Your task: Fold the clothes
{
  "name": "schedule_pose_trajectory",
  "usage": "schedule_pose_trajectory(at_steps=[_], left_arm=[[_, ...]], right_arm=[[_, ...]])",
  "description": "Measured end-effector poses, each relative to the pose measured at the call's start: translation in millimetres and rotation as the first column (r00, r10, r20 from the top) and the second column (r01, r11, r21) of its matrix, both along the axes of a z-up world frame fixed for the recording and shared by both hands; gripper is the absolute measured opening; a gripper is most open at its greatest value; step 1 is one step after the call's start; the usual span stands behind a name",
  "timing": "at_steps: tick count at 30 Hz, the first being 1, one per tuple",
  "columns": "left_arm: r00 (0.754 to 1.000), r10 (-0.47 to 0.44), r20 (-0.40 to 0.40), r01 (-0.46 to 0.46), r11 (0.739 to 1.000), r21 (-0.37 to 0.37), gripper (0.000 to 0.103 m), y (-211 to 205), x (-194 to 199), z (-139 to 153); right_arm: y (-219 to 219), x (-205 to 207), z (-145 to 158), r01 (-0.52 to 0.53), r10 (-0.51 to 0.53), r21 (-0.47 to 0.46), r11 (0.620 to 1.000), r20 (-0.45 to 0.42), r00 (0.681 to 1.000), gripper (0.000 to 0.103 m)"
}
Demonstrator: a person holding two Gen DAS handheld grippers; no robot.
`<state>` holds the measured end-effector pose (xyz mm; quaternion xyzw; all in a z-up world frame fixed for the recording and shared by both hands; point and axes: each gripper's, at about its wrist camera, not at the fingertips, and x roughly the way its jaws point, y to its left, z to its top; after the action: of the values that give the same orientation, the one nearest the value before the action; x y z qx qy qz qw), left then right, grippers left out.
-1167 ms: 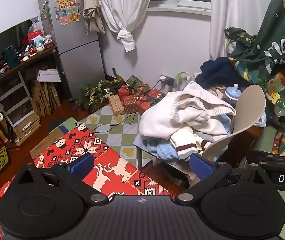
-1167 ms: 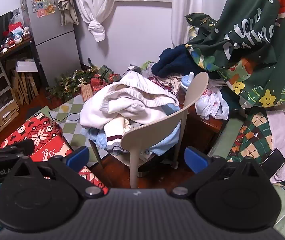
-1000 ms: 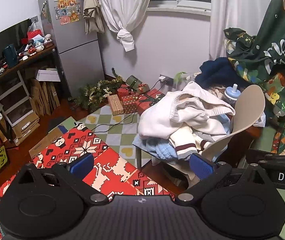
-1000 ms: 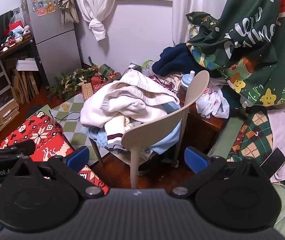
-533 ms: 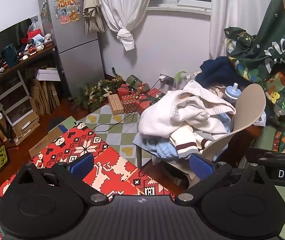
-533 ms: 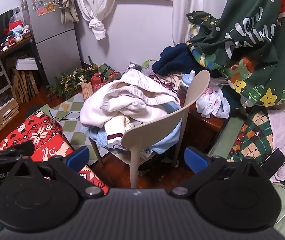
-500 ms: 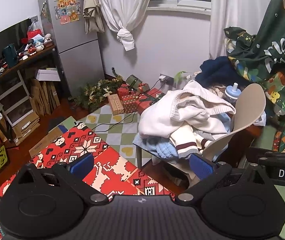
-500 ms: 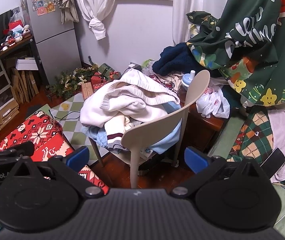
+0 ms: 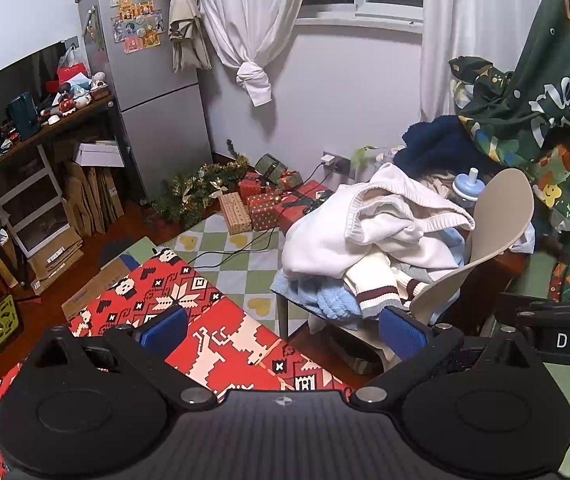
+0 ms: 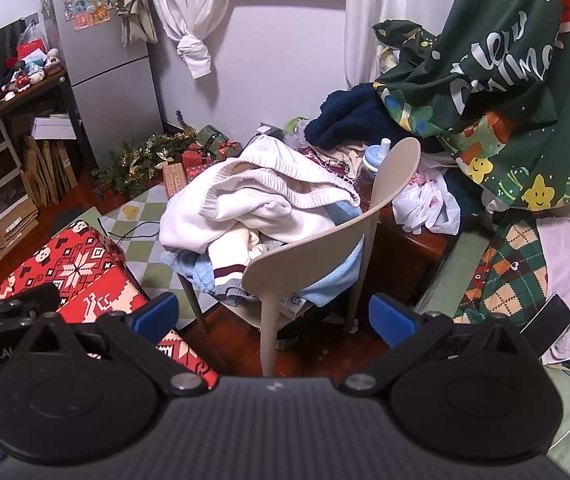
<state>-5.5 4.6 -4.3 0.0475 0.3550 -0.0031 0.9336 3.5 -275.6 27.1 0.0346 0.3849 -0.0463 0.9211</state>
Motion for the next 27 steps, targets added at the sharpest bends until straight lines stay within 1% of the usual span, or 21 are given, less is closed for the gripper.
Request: schedule_pose_trajectory(at_steps=[9,12,27], left_arm=[[1.000,-0.008,0.008,0.008,1.000,0.014,0.103,-4.5,-2.9,-0.5],[1.000,-0.009,0.008,0.009,1.000,0.006,0.103,-4.8,-4.3,-0.6],[1.000,0.016,0.018,-0.016,1.000,0.009,0.103,-9.7,-23.0,-1.2]], right_arm=[[-1.2,-3.0,1.4,0.000,0.000,0.004,1.000,0.011,1.000,0.103],[-3.5,-3.6,1.9,0.002,-0.002,0.007,1.000,0.014,1.000,0.103],[-5.1,-17.1,0.9,-0.021,0.021,-0.005,1.000,0.023,1.000,0.103]])
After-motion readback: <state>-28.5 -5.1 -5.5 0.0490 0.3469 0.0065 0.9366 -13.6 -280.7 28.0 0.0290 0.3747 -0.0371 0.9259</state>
